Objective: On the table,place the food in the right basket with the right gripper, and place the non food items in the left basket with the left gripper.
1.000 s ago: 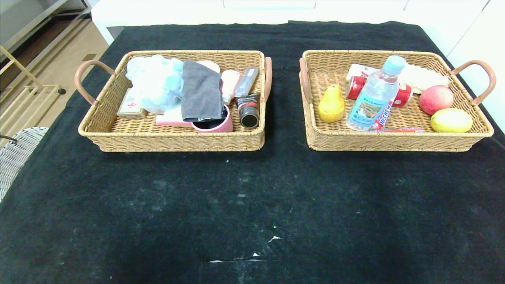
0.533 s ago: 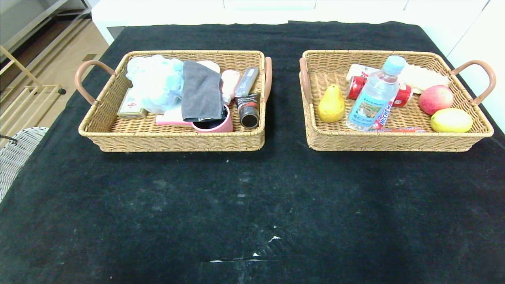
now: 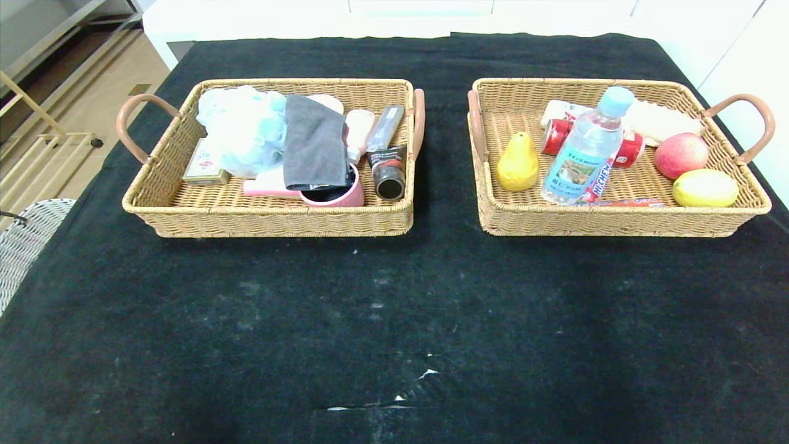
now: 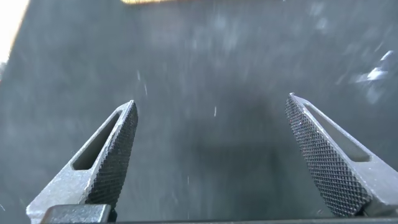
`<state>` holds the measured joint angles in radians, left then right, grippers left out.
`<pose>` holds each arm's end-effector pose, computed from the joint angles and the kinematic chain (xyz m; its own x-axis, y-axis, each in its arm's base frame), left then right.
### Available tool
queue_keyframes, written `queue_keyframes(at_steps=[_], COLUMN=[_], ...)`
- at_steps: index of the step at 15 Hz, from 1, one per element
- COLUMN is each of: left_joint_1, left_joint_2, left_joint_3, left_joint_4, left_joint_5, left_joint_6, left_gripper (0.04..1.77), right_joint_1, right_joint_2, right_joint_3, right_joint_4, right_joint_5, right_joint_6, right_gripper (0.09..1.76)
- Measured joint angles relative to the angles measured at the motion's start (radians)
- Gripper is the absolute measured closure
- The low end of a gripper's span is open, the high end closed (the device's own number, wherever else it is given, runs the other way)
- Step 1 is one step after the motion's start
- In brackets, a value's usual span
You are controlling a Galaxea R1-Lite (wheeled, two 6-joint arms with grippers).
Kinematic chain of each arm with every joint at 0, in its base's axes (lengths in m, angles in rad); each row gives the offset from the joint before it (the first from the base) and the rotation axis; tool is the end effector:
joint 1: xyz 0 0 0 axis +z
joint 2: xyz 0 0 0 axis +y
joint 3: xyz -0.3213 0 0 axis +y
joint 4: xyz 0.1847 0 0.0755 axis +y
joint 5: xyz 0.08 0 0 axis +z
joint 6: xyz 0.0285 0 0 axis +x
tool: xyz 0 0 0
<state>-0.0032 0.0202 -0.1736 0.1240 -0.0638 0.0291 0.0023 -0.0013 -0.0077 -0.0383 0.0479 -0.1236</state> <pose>-0.0419 -0.0017 0.1125 0.9973 -0.0669 0.0293 0.0660 0.9973 0.0310 -0.0289 0.0013 0.0819 0.9976 0.0502 0.0472 -0.0439 0.9911 -0.1254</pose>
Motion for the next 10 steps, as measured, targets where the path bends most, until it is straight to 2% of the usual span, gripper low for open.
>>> queue_keyframes(at_steps=[3, 6, 10], left_joint_1=[0.000, 0.000, 0.000], left_joint_2=[-0.003, -0.015, -0.020], left_joint_3=[0.076, 0.101, 0.121], left_joint_4=[0.003, 0.009, -0.001], left_joint_5=[0.046, 0.053, 0.067], left_joint_6=[-0.005, -0.017, -0.024], left_gripper=[0.09, 0.09, 0.09], right_joint_1=[0.000, 0.000, 0.000], right_joint_2=[0.000, 0.000, 0.000], right_joint_3=[0.006, 0.008, 0.008], right_joint_4=[0.037, 0.041, 0.041], right_joint_5=[-0.014, -0.028, -0.033], right_joint_6=[0.037, 0.091, 0.101], right_gripper=[0.14, 0.14, 0.14])
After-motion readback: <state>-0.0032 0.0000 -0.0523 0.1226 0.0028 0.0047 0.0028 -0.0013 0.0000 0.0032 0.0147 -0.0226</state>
